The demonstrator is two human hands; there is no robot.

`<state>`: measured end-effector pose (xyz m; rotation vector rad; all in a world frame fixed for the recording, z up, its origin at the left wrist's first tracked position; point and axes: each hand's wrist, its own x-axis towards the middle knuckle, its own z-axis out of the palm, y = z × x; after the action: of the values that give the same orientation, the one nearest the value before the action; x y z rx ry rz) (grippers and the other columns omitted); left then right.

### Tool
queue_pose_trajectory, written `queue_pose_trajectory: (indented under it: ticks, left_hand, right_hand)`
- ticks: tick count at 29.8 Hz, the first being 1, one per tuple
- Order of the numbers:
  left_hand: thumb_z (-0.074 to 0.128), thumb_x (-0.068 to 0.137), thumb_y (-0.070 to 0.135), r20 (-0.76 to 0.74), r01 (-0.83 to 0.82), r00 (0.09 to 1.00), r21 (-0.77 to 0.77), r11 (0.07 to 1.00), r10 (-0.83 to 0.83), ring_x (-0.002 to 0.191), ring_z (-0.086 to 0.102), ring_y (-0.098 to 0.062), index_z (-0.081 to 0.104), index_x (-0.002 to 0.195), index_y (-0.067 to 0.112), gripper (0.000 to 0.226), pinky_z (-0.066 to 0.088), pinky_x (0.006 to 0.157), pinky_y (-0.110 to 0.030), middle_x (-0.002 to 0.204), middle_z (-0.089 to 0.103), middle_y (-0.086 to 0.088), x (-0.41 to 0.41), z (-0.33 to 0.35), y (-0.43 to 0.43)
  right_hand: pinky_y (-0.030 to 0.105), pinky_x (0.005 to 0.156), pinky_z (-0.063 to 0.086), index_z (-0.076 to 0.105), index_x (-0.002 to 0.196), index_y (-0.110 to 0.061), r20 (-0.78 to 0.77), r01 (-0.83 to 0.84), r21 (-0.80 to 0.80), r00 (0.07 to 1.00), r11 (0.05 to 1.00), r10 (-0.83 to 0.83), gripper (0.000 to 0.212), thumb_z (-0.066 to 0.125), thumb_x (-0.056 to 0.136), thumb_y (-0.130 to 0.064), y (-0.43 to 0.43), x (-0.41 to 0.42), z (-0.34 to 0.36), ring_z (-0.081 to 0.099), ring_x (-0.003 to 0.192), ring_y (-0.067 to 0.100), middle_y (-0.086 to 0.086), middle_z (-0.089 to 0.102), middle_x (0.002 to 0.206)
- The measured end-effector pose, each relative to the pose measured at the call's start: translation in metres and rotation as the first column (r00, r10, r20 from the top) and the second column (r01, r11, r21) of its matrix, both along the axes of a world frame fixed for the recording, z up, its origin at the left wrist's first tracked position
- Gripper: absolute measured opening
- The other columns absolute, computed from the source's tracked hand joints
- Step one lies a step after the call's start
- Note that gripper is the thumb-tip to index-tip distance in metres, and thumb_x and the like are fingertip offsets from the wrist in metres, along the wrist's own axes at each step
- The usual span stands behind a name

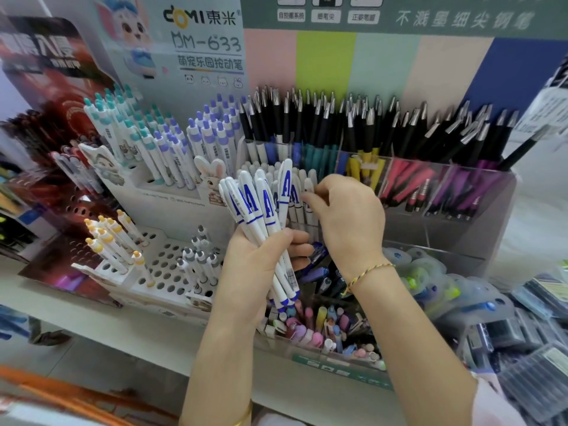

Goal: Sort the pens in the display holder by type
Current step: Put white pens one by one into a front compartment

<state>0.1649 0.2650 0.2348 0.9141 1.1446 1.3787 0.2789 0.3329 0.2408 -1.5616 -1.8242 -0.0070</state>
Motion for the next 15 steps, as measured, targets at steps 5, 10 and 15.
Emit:
queue_pose_trajectory:
  ticks: [5,10,15]
  left_hand:
    - [0.049,0.094,0.001,0.028,0.015,1.000,-0.014,1.000,-0.015,0.068,0.071,-0.017,0.061,0.101,0.000,0.014,0.055,0.055,-0.025,0.075,0.073,-0.007,-0.001,0.004,-0.001]
    - [0.048,0.094,-0.001,0.142,0.048,0.989,-0.026,0.999,-0.044,0.062,0.069,-0.016,0.054,0.112,-0.002,0.019,0.054,0.049,-0.024,0.071,0.071,-0.007,0.004,0.009,-0.002]
    - [0.048,0.094,-0.001,0.135,0.076,0.988,-0.022,0.997,-0.072,0.073,0.072,-0.021,0.058,0.108,0.004,0.018,0.056,0.054,-0.026,0.080,0.074,-0.011,0.007,0.008,0.001]
  right_hand:
    - [0.029,0.061,0.035,0.057,0.087,-0.013,0.017,0.058,-0.104,0.998,0.993,-0.056,0.025,0.059,0.090,-0.038,-0.001,-0.001,-0.004,0.056,0.082,0.021,0.002,0.061,0.089]
    - [0.020,0.063,0.043,0.062,0.084,-0.017,-0.382,-0.147,0.020,0.913,0.989,0.144,0.020,0.054,0.094,-0.032,-0.011,0.001,0.015,0.054,0.072,0.004,-0.008,0.059,0.075]
    - [0.020,0.070,0.052,0.065,0.096,-0.015,-0.541,-0.402,-0.111,0.792,0.909,0.284,0.011,0.064,0.087,-0.021,-0.013,0.001,0.027,0.060,0.078,0.003,-0.007,0.064,0.086]
